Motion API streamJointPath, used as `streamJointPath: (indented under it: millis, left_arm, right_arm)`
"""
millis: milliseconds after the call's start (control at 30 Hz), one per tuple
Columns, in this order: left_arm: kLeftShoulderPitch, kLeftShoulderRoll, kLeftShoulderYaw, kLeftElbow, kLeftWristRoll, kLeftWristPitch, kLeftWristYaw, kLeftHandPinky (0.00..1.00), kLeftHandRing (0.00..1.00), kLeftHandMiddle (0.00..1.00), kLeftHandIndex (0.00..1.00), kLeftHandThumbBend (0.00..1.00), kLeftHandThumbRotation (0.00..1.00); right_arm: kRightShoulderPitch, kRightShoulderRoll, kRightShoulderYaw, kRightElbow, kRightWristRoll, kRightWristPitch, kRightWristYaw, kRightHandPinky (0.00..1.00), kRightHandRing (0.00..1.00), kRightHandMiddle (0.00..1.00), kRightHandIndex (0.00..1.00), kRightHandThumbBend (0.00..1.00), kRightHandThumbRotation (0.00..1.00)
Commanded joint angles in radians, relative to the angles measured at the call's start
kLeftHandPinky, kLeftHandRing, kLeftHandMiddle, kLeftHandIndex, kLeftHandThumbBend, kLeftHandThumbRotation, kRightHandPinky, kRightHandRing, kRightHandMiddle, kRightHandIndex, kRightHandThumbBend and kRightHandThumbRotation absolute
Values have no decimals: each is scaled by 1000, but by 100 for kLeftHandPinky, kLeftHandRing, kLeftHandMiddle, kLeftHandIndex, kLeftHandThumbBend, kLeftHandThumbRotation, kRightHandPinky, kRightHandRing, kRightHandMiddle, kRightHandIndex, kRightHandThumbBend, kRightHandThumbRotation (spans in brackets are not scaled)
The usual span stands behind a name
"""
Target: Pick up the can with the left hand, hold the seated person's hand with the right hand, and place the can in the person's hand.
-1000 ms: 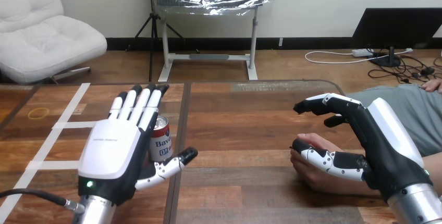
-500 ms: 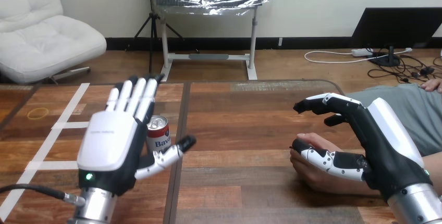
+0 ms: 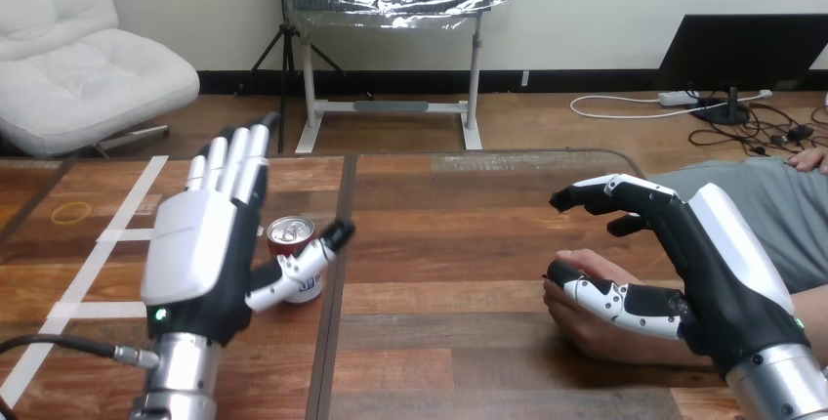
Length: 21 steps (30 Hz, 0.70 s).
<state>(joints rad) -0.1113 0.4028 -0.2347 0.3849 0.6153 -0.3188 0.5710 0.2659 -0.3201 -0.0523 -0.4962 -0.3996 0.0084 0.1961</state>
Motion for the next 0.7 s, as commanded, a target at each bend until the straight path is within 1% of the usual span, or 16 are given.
streamJointPath:
  millis: [0,33,100,167,433,533,667]
  left_arm:
    - [-101,-25,37,53,-64,-15,-50,91,99,100,100,69,68]
    - [-106,-27,37,64,-69,-18,-54,90,98,100,100,69,67]
    - [-119,-40,47,80,-107,-14,-91,90,98,100,100,71,64]
    - [-131,-47,54,99,-131,-18,-112,90,97,100,100,72,63]
    - [-179,-71,74,177,-197,-28,-165,89,96,100,100,76,55]
    - [-202,-84,85,220,-222,-44,-176,89,96,100,100,78,52]
    - [-229,-103,98,257,-259,-33,-205,89,95,100,100,80,49]
  right_arm:
    - [-61,-16,-12,-29,11,-8,-1,70,78,78,69,56,0]
    - [-60,-16,-13,-28,11,-10,-2,70,78,78,69,56,0]
    - [-59,-16,-13,-26,12,-14,-3,70,78,78,69,56,0]
    - [-59,-17,-13,-25,13,-15,-3,70,78,78,69,56,0]
    - [-58,-18,-14,-30,11,-7,0,70,78,78,69,57,0]
    - [-58,-20,-14,-30,11,-9,1,70,78,78,69,57,0]
    - [-57,-19,-14,-33,11,-5,3,70,78,78,69,57,0]
